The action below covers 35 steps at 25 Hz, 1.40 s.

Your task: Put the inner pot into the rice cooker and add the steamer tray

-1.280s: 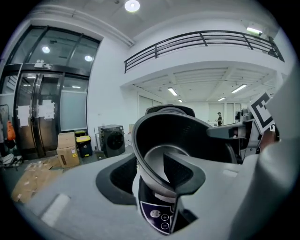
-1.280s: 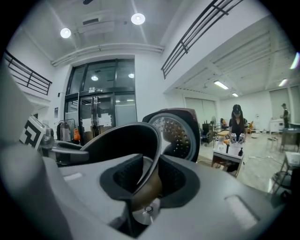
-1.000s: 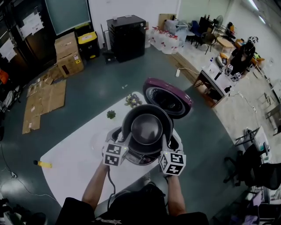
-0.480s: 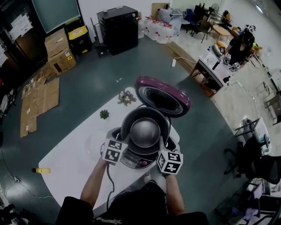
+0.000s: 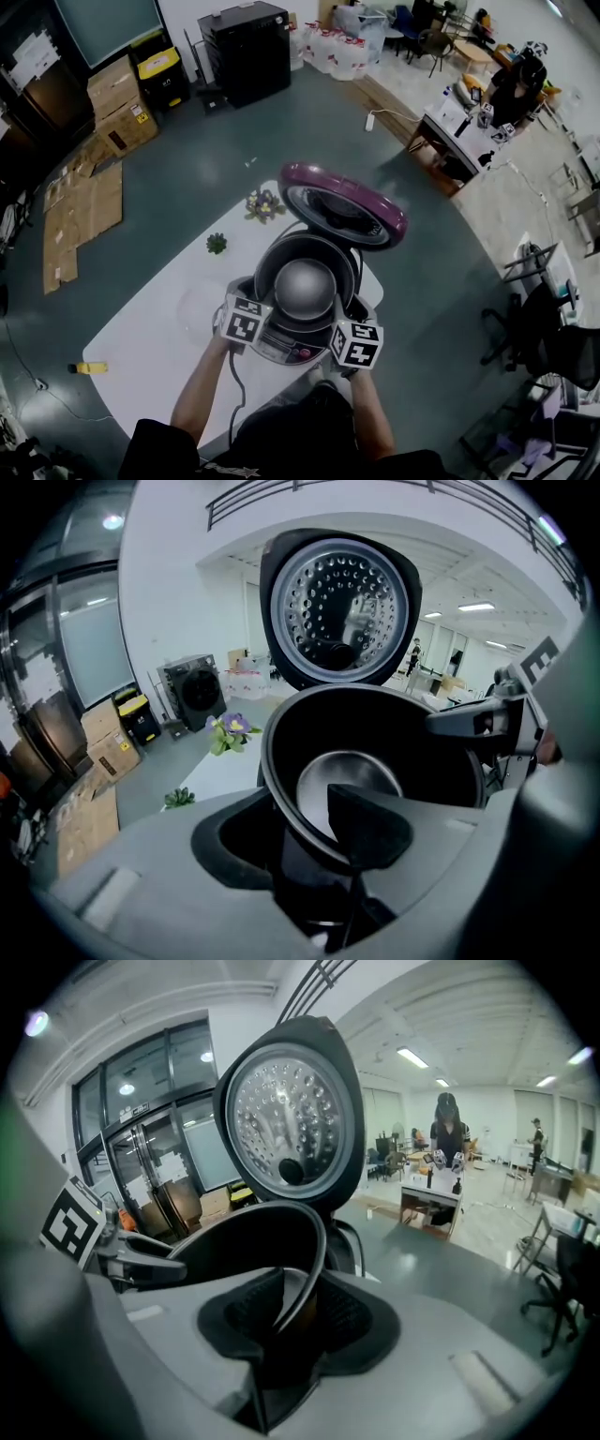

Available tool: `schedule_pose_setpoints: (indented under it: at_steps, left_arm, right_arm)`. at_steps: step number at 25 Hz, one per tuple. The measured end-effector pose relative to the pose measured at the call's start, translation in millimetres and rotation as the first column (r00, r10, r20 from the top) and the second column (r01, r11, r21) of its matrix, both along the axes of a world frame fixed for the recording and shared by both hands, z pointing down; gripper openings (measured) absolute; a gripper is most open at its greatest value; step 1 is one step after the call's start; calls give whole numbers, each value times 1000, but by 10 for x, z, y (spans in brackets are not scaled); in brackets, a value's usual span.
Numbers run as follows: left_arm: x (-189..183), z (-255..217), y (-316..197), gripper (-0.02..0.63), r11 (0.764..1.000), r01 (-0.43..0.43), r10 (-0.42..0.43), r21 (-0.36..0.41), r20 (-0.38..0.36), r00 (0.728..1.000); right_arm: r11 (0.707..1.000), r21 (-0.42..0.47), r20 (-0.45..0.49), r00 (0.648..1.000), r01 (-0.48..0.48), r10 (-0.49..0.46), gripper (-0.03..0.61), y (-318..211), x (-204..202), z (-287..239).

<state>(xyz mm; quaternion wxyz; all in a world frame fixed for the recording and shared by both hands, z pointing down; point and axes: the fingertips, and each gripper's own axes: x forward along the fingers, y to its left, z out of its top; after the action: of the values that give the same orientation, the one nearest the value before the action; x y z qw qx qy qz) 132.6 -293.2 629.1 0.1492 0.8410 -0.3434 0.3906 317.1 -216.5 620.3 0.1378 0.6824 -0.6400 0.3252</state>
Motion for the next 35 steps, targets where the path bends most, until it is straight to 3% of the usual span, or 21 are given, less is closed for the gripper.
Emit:
schedule_pose_setpoints:
  at_steps: [8, 16, 20, 22, 35]
  left_arm:
    - [9, 159, -17, 195, 999, -24, 26, -22, 97, 995]
    - [22, 251, -20, 198, 999, -18, 22, -28, 157, 987]
    - [-1, 226, -45, 198, 1000, 3, -1, -20, 132, 991]
    - [-4, 165, -59, 210, 1000, 15, -16, 6, 110, 994]
    - [-111, -435, 34, 221, 978, 133, -129, 162, -35, 991]
  right_arm:
    - [998, -62, 21, 1000, -4, 5, 118, 25, -3, 199]
    - [998, -64, 10, 1000, -15, 16, 118, 33, 11, 258]
    - [998, -60, 11, 1000, 8, -8, 132, 16, 0, 241]
    - [999, -35, -20, 1000, 9, -10, 192, 11, 30, 165]
    - [986, 126, -127, 988, 106, -89, 192, 54, 37, -519]
